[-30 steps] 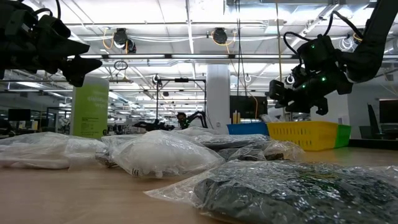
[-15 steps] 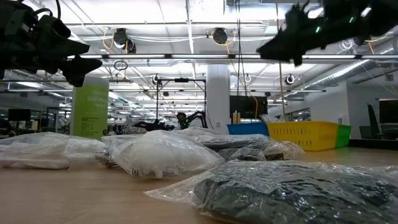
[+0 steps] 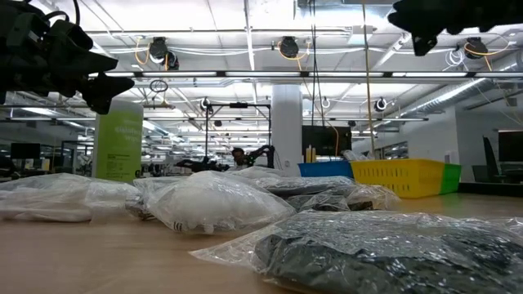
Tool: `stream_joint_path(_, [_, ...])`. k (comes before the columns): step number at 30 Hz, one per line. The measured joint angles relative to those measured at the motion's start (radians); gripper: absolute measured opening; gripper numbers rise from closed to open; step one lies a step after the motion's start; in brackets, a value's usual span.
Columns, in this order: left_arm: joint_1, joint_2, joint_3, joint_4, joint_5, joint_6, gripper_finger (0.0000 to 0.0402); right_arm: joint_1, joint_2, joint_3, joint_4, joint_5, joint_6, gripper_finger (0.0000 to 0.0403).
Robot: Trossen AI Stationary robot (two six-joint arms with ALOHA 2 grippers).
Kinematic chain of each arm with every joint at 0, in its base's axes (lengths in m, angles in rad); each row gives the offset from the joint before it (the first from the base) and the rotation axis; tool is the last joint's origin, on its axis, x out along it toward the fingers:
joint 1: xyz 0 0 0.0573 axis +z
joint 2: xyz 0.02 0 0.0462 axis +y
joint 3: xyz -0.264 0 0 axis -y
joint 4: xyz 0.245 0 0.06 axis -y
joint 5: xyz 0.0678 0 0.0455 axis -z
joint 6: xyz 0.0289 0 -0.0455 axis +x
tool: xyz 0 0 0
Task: Pick & Place Travel size toiletries
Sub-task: Put the nail cutter into the green bin
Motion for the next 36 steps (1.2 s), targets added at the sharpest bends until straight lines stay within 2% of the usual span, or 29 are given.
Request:
stream_joint_path(7, [0.000, 0.000, 0.000, 0.114, 0.000, 0.013, 0.0239, 0.054, -0.106, -0.117, 0.000, -0.002, 0.073, 0.0086])
stream_joint_path(11, [0.000, 0.000, 0.000, 0.182, 0.000, -0.096, 0.0239, 0.073, -0.110, -0.173, 0.031, -0.025, 0.095, 0.0086])
stream_joint_path(14, [0.000, 0.000, 0.000, 0.183, 0.000, -0.166, 0.0239, 0.083, -0.109, -0.193, 0.061, -0.059, 0.090, 0.0085])
stream_joint_path(25, [0.000, 0.000, 0.000, 0.180, 0.000, -0.173, 0.0239, 0.087, -0.109, -0.230, 0.077, -0.057, 0.098, 0.0079])
stream_joint_path(29, [0.000, 0.000, 0.000, 0.185, -0.004, -0.263, 0.0239, 0.086, -0.109, -0.240, 0.077, -0.055, 0.098, 0.0079])
stream_joint_path(32, [-0.010, 0.031, 0.000, 0.183, -0.082, -0.324, 0.0239, 0.086, -0.110, -0.244, 0.077, -0.055, 0.098, 0.0079])
stream_joint_path(36, [-0.071, 0.145, 0.020, 0.178, -0.163, -0.370, 0.0239, 0.086, -0.110, -0.246, 0.077, -0.054, 0.098, 0.0079])
